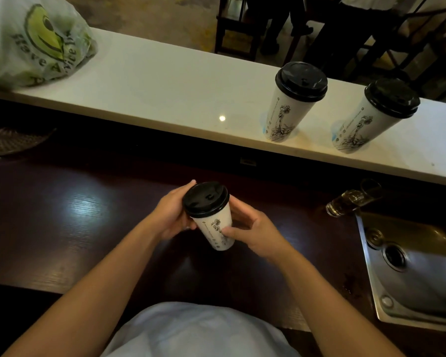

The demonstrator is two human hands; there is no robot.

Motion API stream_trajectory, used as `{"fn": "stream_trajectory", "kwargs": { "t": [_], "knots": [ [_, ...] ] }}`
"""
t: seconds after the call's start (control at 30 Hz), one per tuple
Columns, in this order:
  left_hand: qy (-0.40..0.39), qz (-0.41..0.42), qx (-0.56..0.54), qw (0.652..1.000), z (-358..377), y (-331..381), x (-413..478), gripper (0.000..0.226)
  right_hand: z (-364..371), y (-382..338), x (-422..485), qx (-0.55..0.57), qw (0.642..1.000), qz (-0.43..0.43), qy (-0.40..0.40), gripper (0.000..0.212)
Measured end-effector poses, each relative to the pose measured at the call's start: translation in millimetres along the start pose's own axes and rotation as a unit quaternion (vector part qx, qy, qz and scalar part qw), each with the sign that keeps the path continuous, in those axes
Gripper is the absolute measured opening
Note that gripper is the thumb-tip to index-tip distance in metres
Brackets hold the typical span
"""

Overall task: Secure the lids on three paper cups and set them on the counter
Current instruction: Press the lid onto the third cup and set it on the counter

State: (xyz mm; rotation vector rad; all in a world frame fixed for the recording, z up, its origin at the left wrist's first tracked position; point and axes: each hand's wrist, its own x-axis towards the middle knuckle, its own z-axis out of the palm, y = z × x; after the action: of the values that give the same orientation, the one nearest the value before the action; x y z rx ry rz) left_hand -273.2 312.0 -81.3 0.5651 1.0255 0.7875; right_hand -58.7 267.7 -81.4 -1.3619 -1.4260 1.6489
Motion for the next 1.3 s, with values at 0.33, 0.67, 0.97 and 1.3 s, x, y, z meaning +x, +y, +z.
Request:
{"fn": "stream_trajectory", "kwargs": {
  "t": [0.33,0.67,0.97,1.3],
  "knots": [
    [0.07,0.057,0.099,0.991,-2,-18,19,0.04,9,-2,6,-0.004,0.998,0.056,0.031,0.074],
    [0.252,0.091,0.708,0.653,-92,-114,21,0.09,-20,-17,6,-0.311,0.947,-0.022,0.075,0.077],
    [0.268,0.039,0.721,0.638,-107,-136,18,0.098,-30,-92,11,-0.71,0.686,-0.161,0.009,0.087],
    [0.274,0.056,0.716,0.64,-110,-139,19,0.098,12,-122,16,-0.911,0.401,-0.036,-0.088,0.046]
  ]
}}
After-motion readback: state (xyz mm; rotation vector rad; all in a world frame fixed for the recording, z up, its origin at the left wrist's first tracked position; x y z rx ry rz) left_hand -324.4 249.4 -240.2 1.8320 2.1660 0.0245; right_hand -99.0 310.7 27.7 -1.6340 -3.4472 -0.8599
